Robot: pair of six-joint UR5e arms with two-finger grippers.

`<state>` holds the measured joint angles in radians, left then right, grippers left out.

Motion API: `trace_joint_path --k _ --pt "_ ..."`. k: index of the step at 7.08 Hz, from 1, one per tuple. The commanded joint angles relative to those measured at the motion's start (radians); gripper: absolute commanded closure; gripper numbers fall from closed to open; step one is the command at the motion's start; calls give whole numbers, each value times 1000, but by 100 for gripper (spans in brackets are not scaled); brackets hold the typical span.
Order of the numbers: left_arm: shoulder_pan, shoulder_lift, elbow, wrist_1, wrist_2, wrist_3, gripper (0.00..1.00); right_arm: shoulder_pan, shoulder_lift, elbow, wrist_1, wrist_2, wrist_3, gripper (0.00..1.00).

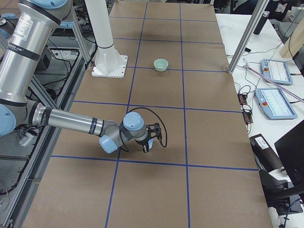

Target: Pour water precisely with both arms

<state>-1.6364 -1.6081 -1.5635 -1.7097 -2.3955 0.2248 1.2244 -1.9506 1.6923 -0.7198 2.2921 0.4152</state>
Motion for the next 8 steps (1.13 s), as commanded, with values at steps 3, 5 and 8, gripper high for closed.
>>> trace_joint_path --k 3,5,8 --pt "-11 31 -75 94 1 -203 0 37 209 71 -250 29 36 100" --pt "-10 37 -84 93 1 -205 0 11 321 113 -390 15 53 100" --pt "-10 37 -84 93 1 -208 0 -161 562 122 -587 -130 235 100"
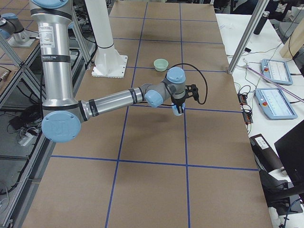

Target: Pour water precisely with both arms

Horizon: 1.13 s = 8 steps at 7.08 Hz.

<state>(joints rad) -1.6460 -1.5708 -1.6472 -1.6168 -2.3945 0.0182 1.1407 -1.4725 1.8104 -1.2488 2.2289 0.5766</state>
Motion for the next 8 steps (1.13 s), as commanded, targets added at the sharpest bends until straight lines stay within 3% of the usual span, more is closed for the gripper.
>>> trace_joint_path --k 1,3,4,6,8 --pt "2 -1 0 0 0 -1 0 -120 147 16 -137 -102 98 100" --pt "2 -1 4 -2 0 -1 0 -270 307 96 -437 -252 288 100" --pt "2 -1 7 -2 0 -1 0 -320 377 112 -557 -287 334 100" --pt "2 -3 13 -2 0 -1 0 -447 467 106 -686 -417 428 100" --pt "2 -3 13 3 0 -1 0 -510 564 101 -841 -469 485 100"
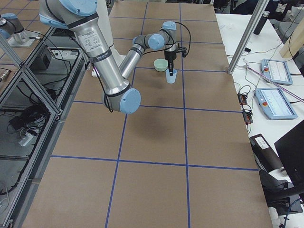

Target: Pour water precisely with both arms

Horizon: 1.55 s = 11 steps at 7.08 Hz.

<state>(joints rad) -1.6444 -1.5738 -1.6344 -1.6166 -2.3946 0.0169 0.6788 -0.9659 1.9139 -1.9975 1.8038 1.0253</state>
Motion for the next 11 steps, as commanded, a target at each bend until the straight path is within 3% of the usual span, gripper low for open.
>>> trace_joint_path --k 1,3,6,8,11 --pt "0 0 2 3 0 0 0 -82 87 -7 -125 -73 83 100" --pt "0 1 5 4 0 0 0 -131 175 -30 -261 -118 93 100" --pt "0 3 5 7 0 0 0 -176 286 -172 -310 -158 154 100" --pt "0 3 13 7 0 0 0 -209 349 -185 -409 -170 170 100" --pt "0 1 28 3 0 2 0 -229 484 -375 -431 -170 210 100"
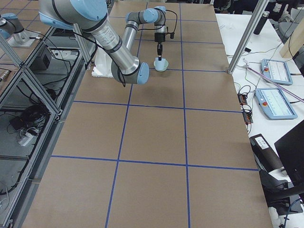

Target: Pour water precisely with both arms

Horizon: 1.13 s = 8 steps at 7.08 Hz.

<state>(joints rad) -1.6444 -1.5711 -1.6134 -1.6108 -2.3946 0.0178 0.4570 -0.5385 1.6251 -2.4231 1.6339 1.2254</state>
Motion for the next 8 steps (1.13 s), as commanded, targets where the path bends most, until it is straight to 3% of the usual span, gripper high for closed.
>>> trace_joint_path --k 1,8 --pt "0 -1 9 -3 0 1 0 -11 72 -117 -7 0 11 100" --pt "2 -3 35 -8 -2 2 0 -49 245 -385 -151 -72 11 100"
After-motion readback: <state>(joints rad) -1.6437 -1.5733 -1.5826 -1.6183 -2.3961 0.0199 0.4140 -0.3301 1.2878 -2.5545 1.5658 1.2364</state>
